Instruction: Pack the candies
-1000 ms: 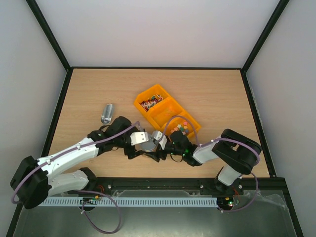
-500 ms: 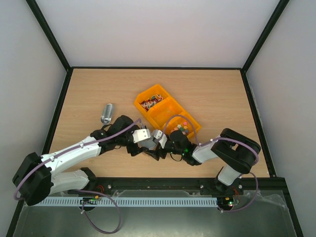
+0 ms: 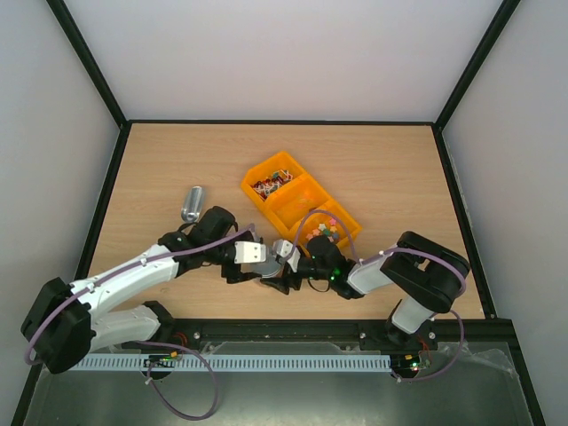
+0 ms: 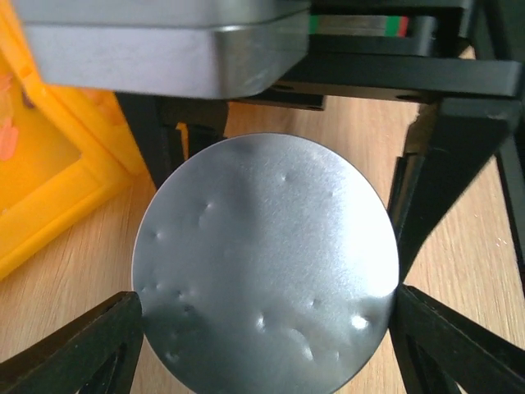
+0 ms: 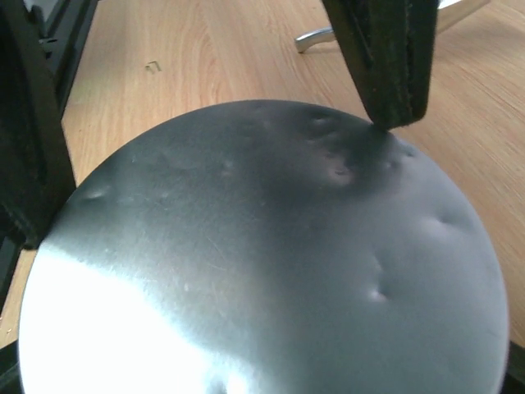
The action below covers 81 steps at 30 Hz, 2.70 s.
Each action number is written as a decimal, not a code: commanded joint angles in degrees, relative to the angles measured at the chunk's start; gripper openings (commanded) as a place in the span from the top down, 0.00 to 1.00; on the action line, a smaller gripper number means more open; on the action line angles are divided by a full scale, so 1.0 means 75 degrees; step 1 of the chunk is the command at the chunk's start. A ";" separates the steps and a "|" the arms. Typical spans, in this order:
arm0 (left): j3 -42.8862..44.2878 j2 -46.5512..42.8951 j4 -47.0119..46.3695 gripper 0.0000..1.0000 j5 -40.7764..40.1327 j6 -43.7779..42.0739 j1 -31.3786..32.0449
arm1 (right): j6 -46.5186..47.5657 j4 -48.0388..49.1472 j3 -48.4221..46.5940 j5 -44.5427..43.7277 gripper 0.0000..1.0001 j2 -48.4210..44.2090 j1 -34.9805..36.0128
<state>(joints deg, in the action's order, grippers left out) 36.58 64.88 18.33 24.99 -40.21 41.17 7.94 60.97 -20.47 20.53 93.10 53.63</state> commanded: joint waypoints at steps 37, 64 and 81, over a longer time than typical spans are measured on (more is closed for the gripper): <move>-0.0340 0.0162 -0.1427 0.07 -0.1216 0.2866 0.0601 | -0.0617 -0.0289 -0.0264 -0.1099 0.60 0.0251 0.0113; 0.1354 0.1357 0.2070 0.30 0.1282 -0.2314 -0.0911 | 0.0355 -0.0224 0.0209 0.0523 0.61 -0.0130 0.0091; 0.0098 -0.0105 -0.0081 0.01 0.0161 0.1919 -0.0158 | -0.0414 -0.0243 0.0099 -0.0706 0.61 0.0059 0.0092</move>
<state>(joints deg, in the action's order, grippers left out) 38.44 64.75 23.57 30.46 -34.00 37.06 6.17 60.90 -19.84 17.87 92.36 54.08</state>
